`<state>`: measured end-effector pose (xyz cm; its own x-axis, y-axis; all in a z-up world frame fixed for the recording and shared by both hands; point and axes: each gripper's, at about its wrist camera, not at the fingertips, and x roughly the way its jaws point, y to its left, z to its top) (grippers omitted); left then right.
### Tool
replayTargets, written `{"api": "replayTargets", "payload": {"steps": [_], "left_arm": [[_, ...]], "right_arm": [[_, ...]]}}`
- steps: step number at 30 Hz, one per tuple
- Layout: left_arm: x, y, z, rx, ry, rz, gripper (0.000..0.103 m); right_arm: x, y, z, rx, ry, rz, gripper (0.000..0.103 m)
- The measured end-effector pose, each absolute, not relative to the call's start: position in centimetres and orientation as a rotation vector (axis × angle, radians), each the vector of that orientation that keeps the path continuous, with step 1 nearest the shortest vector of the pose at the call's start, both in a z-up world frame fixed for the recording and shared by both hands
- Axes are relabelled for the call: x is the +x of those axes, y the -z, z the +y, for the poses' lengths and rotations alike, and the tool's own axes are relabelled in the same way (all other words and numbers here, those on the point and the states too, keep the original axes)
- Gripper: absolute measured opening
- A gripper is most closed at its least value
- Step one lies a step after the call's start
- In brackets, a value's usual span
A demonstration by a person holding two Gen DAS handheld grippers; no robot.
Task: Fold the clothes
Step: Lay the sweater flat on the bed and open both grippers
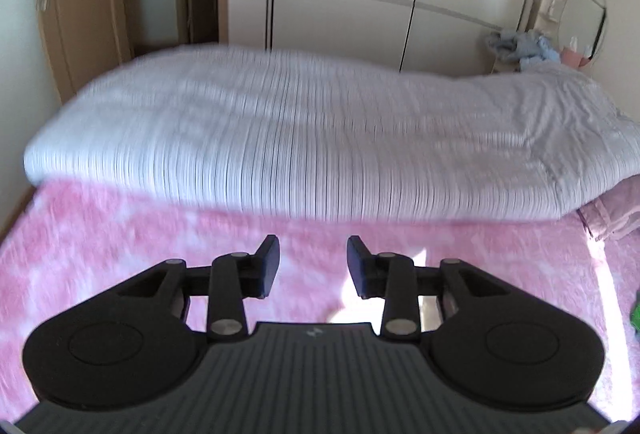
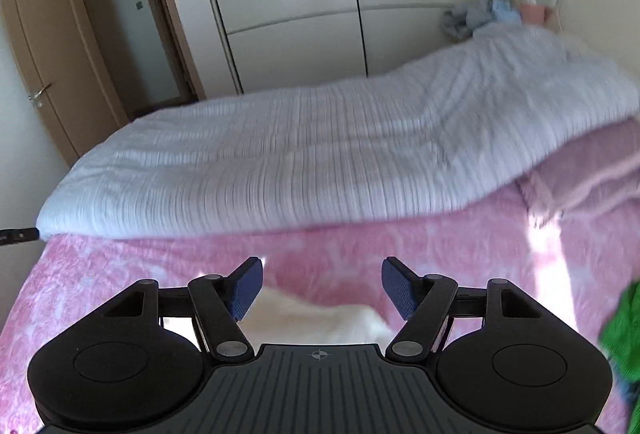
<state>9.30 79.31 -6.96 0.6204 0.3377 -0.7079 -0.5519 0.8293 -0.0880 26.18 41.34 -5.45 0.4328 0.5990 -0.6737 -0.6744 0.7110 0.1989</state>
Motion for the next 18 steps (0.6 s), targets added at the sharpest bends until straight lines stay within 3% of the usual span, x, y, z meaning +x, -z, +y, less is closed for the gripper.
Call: {"api": "replayTargets", "payload": {"steps": [9,13,18], "left_arm": [[-1.3,17.3,72.1,-0.525,-0.549,1.023,0.031],[-2.9,18.1,69.8,-0.52,-0.517,1.058,0.031],[-4.7,19.0,66.9,-0.509,-0.475,1.095,0.031]], "right_arm": [[16.7,19.7,31.0,-0.396,-0.695,1.101,0.069],[10.1,26.4,28.5,-0.658,-0.788,1.225,0.069],[2.6,30.4,27.5,-0.965,-0.968,1.147,0.068]]}}
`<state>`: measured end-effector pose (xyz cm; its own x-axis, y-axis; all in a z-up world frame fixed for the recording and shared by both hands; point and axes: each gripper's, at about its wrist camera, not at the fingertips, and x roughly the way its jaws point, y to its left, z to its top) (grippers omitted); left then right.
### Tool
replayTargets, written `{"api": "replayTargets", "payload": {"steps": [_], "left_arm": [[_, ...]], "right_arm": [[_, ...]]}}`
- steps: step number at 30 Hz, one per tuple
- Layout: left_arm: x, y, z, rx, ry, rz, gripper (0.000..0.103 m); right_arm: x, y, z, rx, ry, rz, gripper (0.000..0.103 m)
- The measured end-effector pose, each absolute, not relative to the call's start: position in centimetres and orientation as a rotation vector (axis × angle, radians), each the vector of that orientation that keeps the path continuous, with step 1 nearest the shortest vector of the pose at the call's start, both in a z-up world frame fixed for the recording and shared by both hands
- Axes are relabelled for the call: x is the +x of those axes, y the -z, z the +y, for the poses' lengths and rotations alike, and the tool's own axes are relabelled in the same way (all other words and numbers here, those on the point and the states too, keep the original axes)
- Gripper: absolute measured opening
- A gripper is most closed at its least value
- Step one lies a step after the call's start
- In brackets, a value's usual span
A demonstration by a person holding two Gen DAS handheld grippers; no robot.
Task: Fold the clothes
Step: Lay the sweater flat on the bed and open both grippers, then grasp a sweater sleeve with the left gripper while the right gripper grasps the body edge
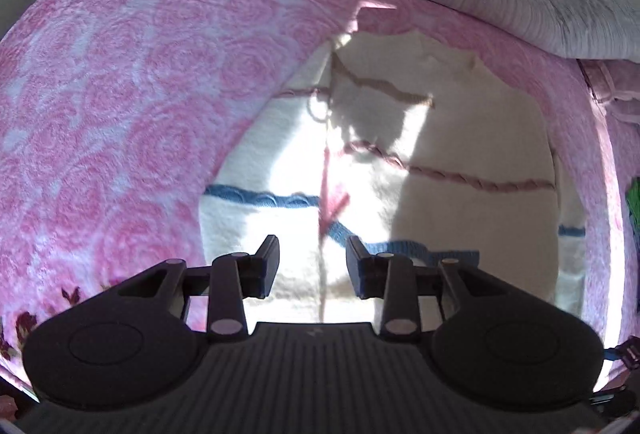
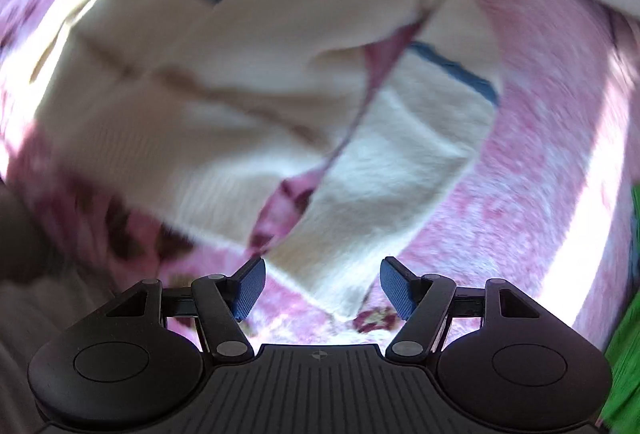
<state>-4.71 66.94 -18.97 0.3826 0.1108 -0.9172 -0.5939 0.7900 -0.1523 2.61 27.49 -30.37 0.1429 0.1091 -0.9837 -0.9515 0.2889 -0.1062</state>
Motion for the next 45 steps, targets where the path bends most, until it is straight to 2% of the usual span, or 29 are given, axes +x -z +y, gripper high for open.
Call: {"api": "replayTargets", "payload": {"steps": [3,7,9,11,14,17,19,24,25,26,27,28,29,32,38,42,45], "left_arm": [[-5.6,19.5,65.3,-0.507,-0.457,1.113,0.031],[-6.3,20.4,63.2,-0.507,-0.452,1.137,0.031],[-6.8,20.5,62.3,-0.511,-0.455,1.139,0.031],[-7.3,20.4,61.7,-0.521,-0.467,1.134,0.031],[-7.8,19.6,61.6,-0.522,-0.494,1.114,0.031],[-8.2,18.7,61.6,-0.522,-0.522,1.094,0.031],[-8.5,18.1,61.6,-0.522,-0.54,1.081,0.031],[-9.5,17.7,61.8,-0.522,-0.591,1.067,0.031],[-9.7,17.8,61.6,-0.519,-0.597,1.072,0.031],[-9.9,17.9,61.5,-0.514,-0.602,1.078,0.031],[-10.1,18.0,61.3,-0.51,-0.606,1.084,0.031],[-10.3,18.2,61.1,-0.504,-0.607,1.093,0.032],[-10.5,18.5,60.8,-0.499,-0.609,1.103,0.033],[-10.9,20.1,59.9,-0.49,-0.602,1.132,0.034],[-10.0,24.8,58.3,-0.42,-0.559,1.221,0.038],[-9.6,28.6,58.8,-0.404,-0.55,1.281,0.038],[-9.7,30.6,59.6,-0.374,-0.538,1.307,0.032]], "right_arm": [[0.6,32.7,27.4,-1.117,-1.027,1.036,0.066],[-0.7,35.4,27.4,-1.289,-1.063,0.882,0.056],[-0.4,37.0,27.2,-1.374,-1.044,0.829,0.037],[0.9,36.6,26.7,-1.319,-1.036,0.853,0.006],[4.3,34.4,25.5,-1.101,-1.022,0.94,0.005],[10.1,30.2,22.8,-0.721,-0.954,1.059,0.004],[14.7,27.0,19.9,-0.471,-0.832,1.072,0.004],[26.5,20.4,9.8,0.001,-0.164,0.959,0.005],[27.6,19.9,8.8,0.018,-0.093,0.952,0.012],[28.7,19.4,7.9,0.035,-0.021,0.945,0.031],[29.7,18.9,7.2,0.043,0.035,0.938,0.042],[29.9,18.6,7.3,0.029,0.037,0.935,0.059],[29.7,18.5,7.8,0.031,0.014,0.941,0.063],[29.0,18.6,9.9,0.039,-0.068,0.989,0.063],[23.4,23.6,16.4,0.047,-0.309,1.177,0.063],[19.7,25.2,20.6,-0.013,-0.425,1.233,0.063],[18.1,25.7,22.2,-0.031,-0.451,1.256,0.063]]}}
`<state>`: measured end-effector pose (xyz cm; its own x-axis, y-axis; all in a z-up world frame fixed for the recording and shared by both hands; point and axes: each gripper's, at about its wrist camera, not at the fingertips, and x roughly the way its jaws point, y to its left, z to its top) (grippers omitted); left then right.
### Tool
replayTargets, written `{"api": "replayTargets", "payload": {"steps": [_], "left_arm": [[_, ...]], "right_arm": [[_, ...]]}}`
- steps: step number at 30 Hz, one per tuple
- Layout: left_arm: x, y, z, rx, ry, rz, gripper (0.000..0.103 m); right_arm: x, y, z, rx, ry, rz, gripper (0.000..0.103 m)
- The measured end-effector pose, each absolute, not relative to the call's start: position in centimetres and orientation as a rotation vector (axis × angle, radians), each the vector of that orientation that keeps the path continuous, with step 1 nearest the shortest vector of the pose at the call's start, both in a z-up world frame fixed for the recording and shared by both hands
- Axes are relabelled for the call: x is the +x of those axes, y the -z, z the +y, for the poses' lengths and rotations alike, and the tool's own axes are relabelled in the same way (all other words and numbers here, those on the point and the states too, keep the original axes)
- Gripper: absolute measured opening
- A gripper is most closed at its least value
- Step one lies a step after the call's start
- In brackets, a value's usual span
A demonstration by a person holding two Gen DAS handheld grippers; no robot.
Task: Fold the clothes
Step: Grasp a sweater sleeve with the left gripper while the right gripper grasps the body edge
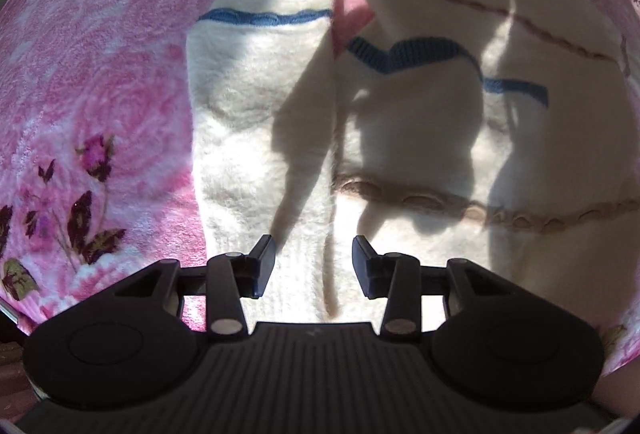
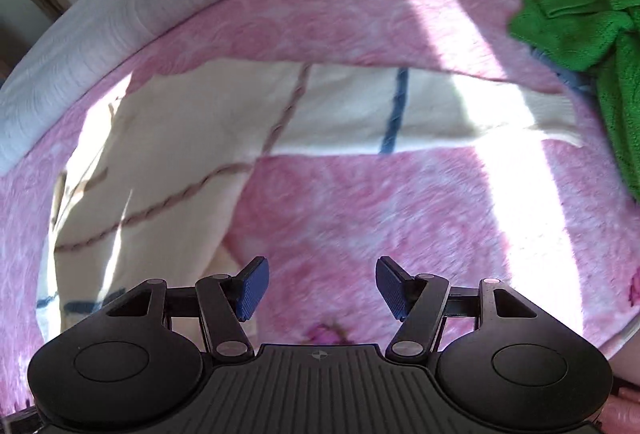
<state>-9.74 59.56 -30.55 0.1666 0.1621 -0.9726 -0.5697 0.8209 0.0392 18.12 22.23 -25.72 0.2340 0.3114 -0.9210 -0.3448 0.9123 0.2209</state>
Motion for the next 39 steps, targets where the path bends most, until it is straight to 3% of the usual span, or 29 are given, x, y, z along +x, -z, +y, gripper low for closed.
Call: {"api": "replayTargets", "payload": {"steps": [1,2,7,13,19,20,28,39], "left_arm": [[-9.8,31.0,59.8,-0.361,-0.531,1.311,0.027],[-10.0,31.4,60.1,-0.348,-0.524,1.314,0.005],[-12.8,27.3,66.5,-0.401,-0.615,1.179,0.004],[-16.4,19.0,81.4,-0.317,-0.894,0.963,0.003],[-17.2,18.7,88.2,-0.27,-1.048,0.975,0.019],[-17.6,19.4,87.6,-0.31,-1.024,0.988,0.024],[-18.8,27.6,75.8,-0.684,-0.576,1.188,0.024],[-17.5,32.0,65.4,-0.733,-0.409,1.226,0.031]], "right_arm": [[17.9,25.8,22.4,-0.031,-0.446,1.26,0.063],[17.5,25.8,22.6,-0.031,-0.435,1.266,0.063],[16.3,25.4,23.3,-0.032,-0.386,1.275,0.063],[13.3,23.4,25.2,0.005,-0.363,1.246,0.063],[10.5,23.7,27.2,0.069,-0.344,1.257,0.063],[9.9,23.9,27.3,0.064,-0.347,1.261,0.063],[6.7,27.0,23.5,0.137,-0.263,1.343,0.063],[4.2,35.1,20.1,0.209,-0.356,1.431,0.063]]}}
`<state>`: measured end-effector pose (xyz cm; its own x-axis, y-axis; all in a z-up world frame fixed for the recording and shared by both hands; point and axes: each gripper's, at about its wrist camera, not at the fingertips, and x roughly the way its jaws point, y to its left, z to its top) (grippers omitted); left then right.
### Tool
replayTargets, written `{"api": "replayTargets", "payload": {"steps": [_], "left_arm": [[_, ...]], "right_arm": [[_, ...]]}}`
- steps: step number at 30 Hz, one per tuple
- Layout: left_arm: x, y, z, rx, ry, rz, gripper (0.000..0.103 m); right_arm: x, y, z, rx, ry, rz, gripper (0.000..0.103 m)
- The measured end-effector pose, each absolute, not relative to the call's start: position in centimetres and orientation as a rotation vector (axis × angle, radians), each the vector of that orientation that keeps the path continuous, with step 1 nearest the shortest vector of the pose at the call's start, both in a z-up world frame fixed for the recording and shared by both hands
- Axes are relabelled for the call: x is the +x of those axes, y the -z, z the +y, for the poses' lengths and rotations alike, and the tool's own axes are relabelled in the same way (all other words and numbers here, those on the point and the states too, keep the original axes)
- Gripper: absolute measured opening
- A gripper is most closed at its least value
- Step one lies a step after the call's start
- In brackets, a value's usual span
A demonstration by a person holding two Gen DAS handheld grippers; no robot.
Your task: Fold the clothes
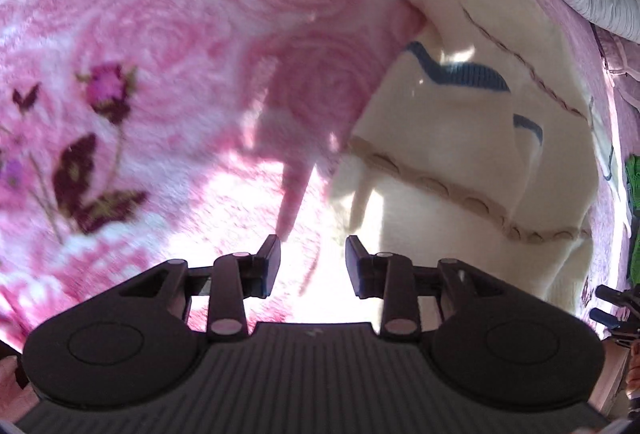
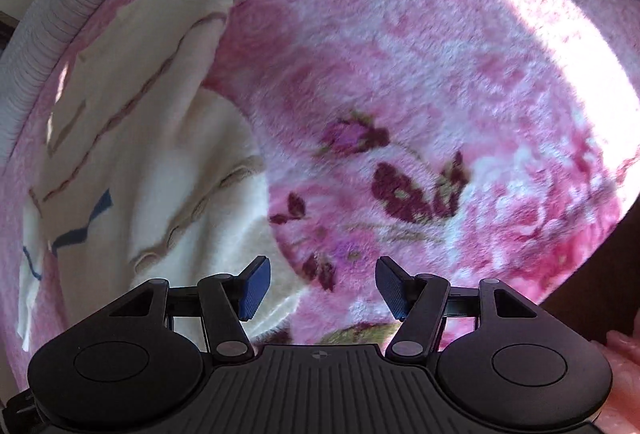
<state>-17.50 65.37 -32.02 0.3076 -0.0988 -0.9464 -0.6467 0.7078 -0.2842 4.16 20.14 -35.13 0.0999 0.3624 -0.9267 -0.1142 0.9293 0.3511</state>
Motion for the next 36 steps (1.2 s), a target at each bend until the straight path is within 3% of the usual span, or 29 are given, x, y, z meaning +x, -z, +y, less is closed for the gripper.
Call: {"api": "replayTargets", "payload": {"steps": [7,8,9,11,19,22,25,27,29,31,36], "left_arm": [[-17.4,33.2,62.9,-0.736,-0.42,1.138,0.032],[-17.0,33.1,62.4,-0.726,-0.4,1.127,0.012],[-16.7,32.9,62.0,-0.716,-0.38,1.117,0.006],[-16.3,31.9,61.2,-0.696,-0.349,1.087,0.005],[-19.7,26.0,60.4,-0.572,-0.406,1.093,0.005],[-21.4,25.6,60.1,-0.543,-0.453,1.148,0.006],[-22.1,28.2,59.9,-0.571,-0.501,1.229,0.006],[-22.9,28.4,59.7,-0.559,-0.512,1.213,0.011],[-23.0,28.2,59.9,-0.562,-0.503,1.187,0.026],[-22.5,28.0,60.3,-0.58,-0.503,1.152,0.027],[-21.0,29.2,61.4,-0.669,-0.509,1.092,0.035]], "right_arm": [[3.6,39.5,20.2,0.294,-0.485,1.419,0.059],[3.5,39.5,20.3,0.281,-0.511,1.407,0.029],[3.4,39.4,20.4,0.269,-0.539,1.397,0.008],[3.2,38.4,20.7,0.247,-0.607,1.386,0.003],[1.1,23.5,19.0,0.019,-0.803,1.117,0.002],[-1.8,23.1,20.8,-0.241,-0.92,1.115,0.005],[-2.4,28.8,21.2,-0.446,-0.792,1.353,0.02],[-1.3,31.0,19.0,-0.299,-0.686,1.444,0.022],[-0.3,32.5,17.1,-0.114,-0.627,1.495,0.035],[0.7,33.5,15.3,0.093,-0.594,1.518,0.046],[2.1,36.3,12.6,0.386,-0.506,1.48,0.047]]}}
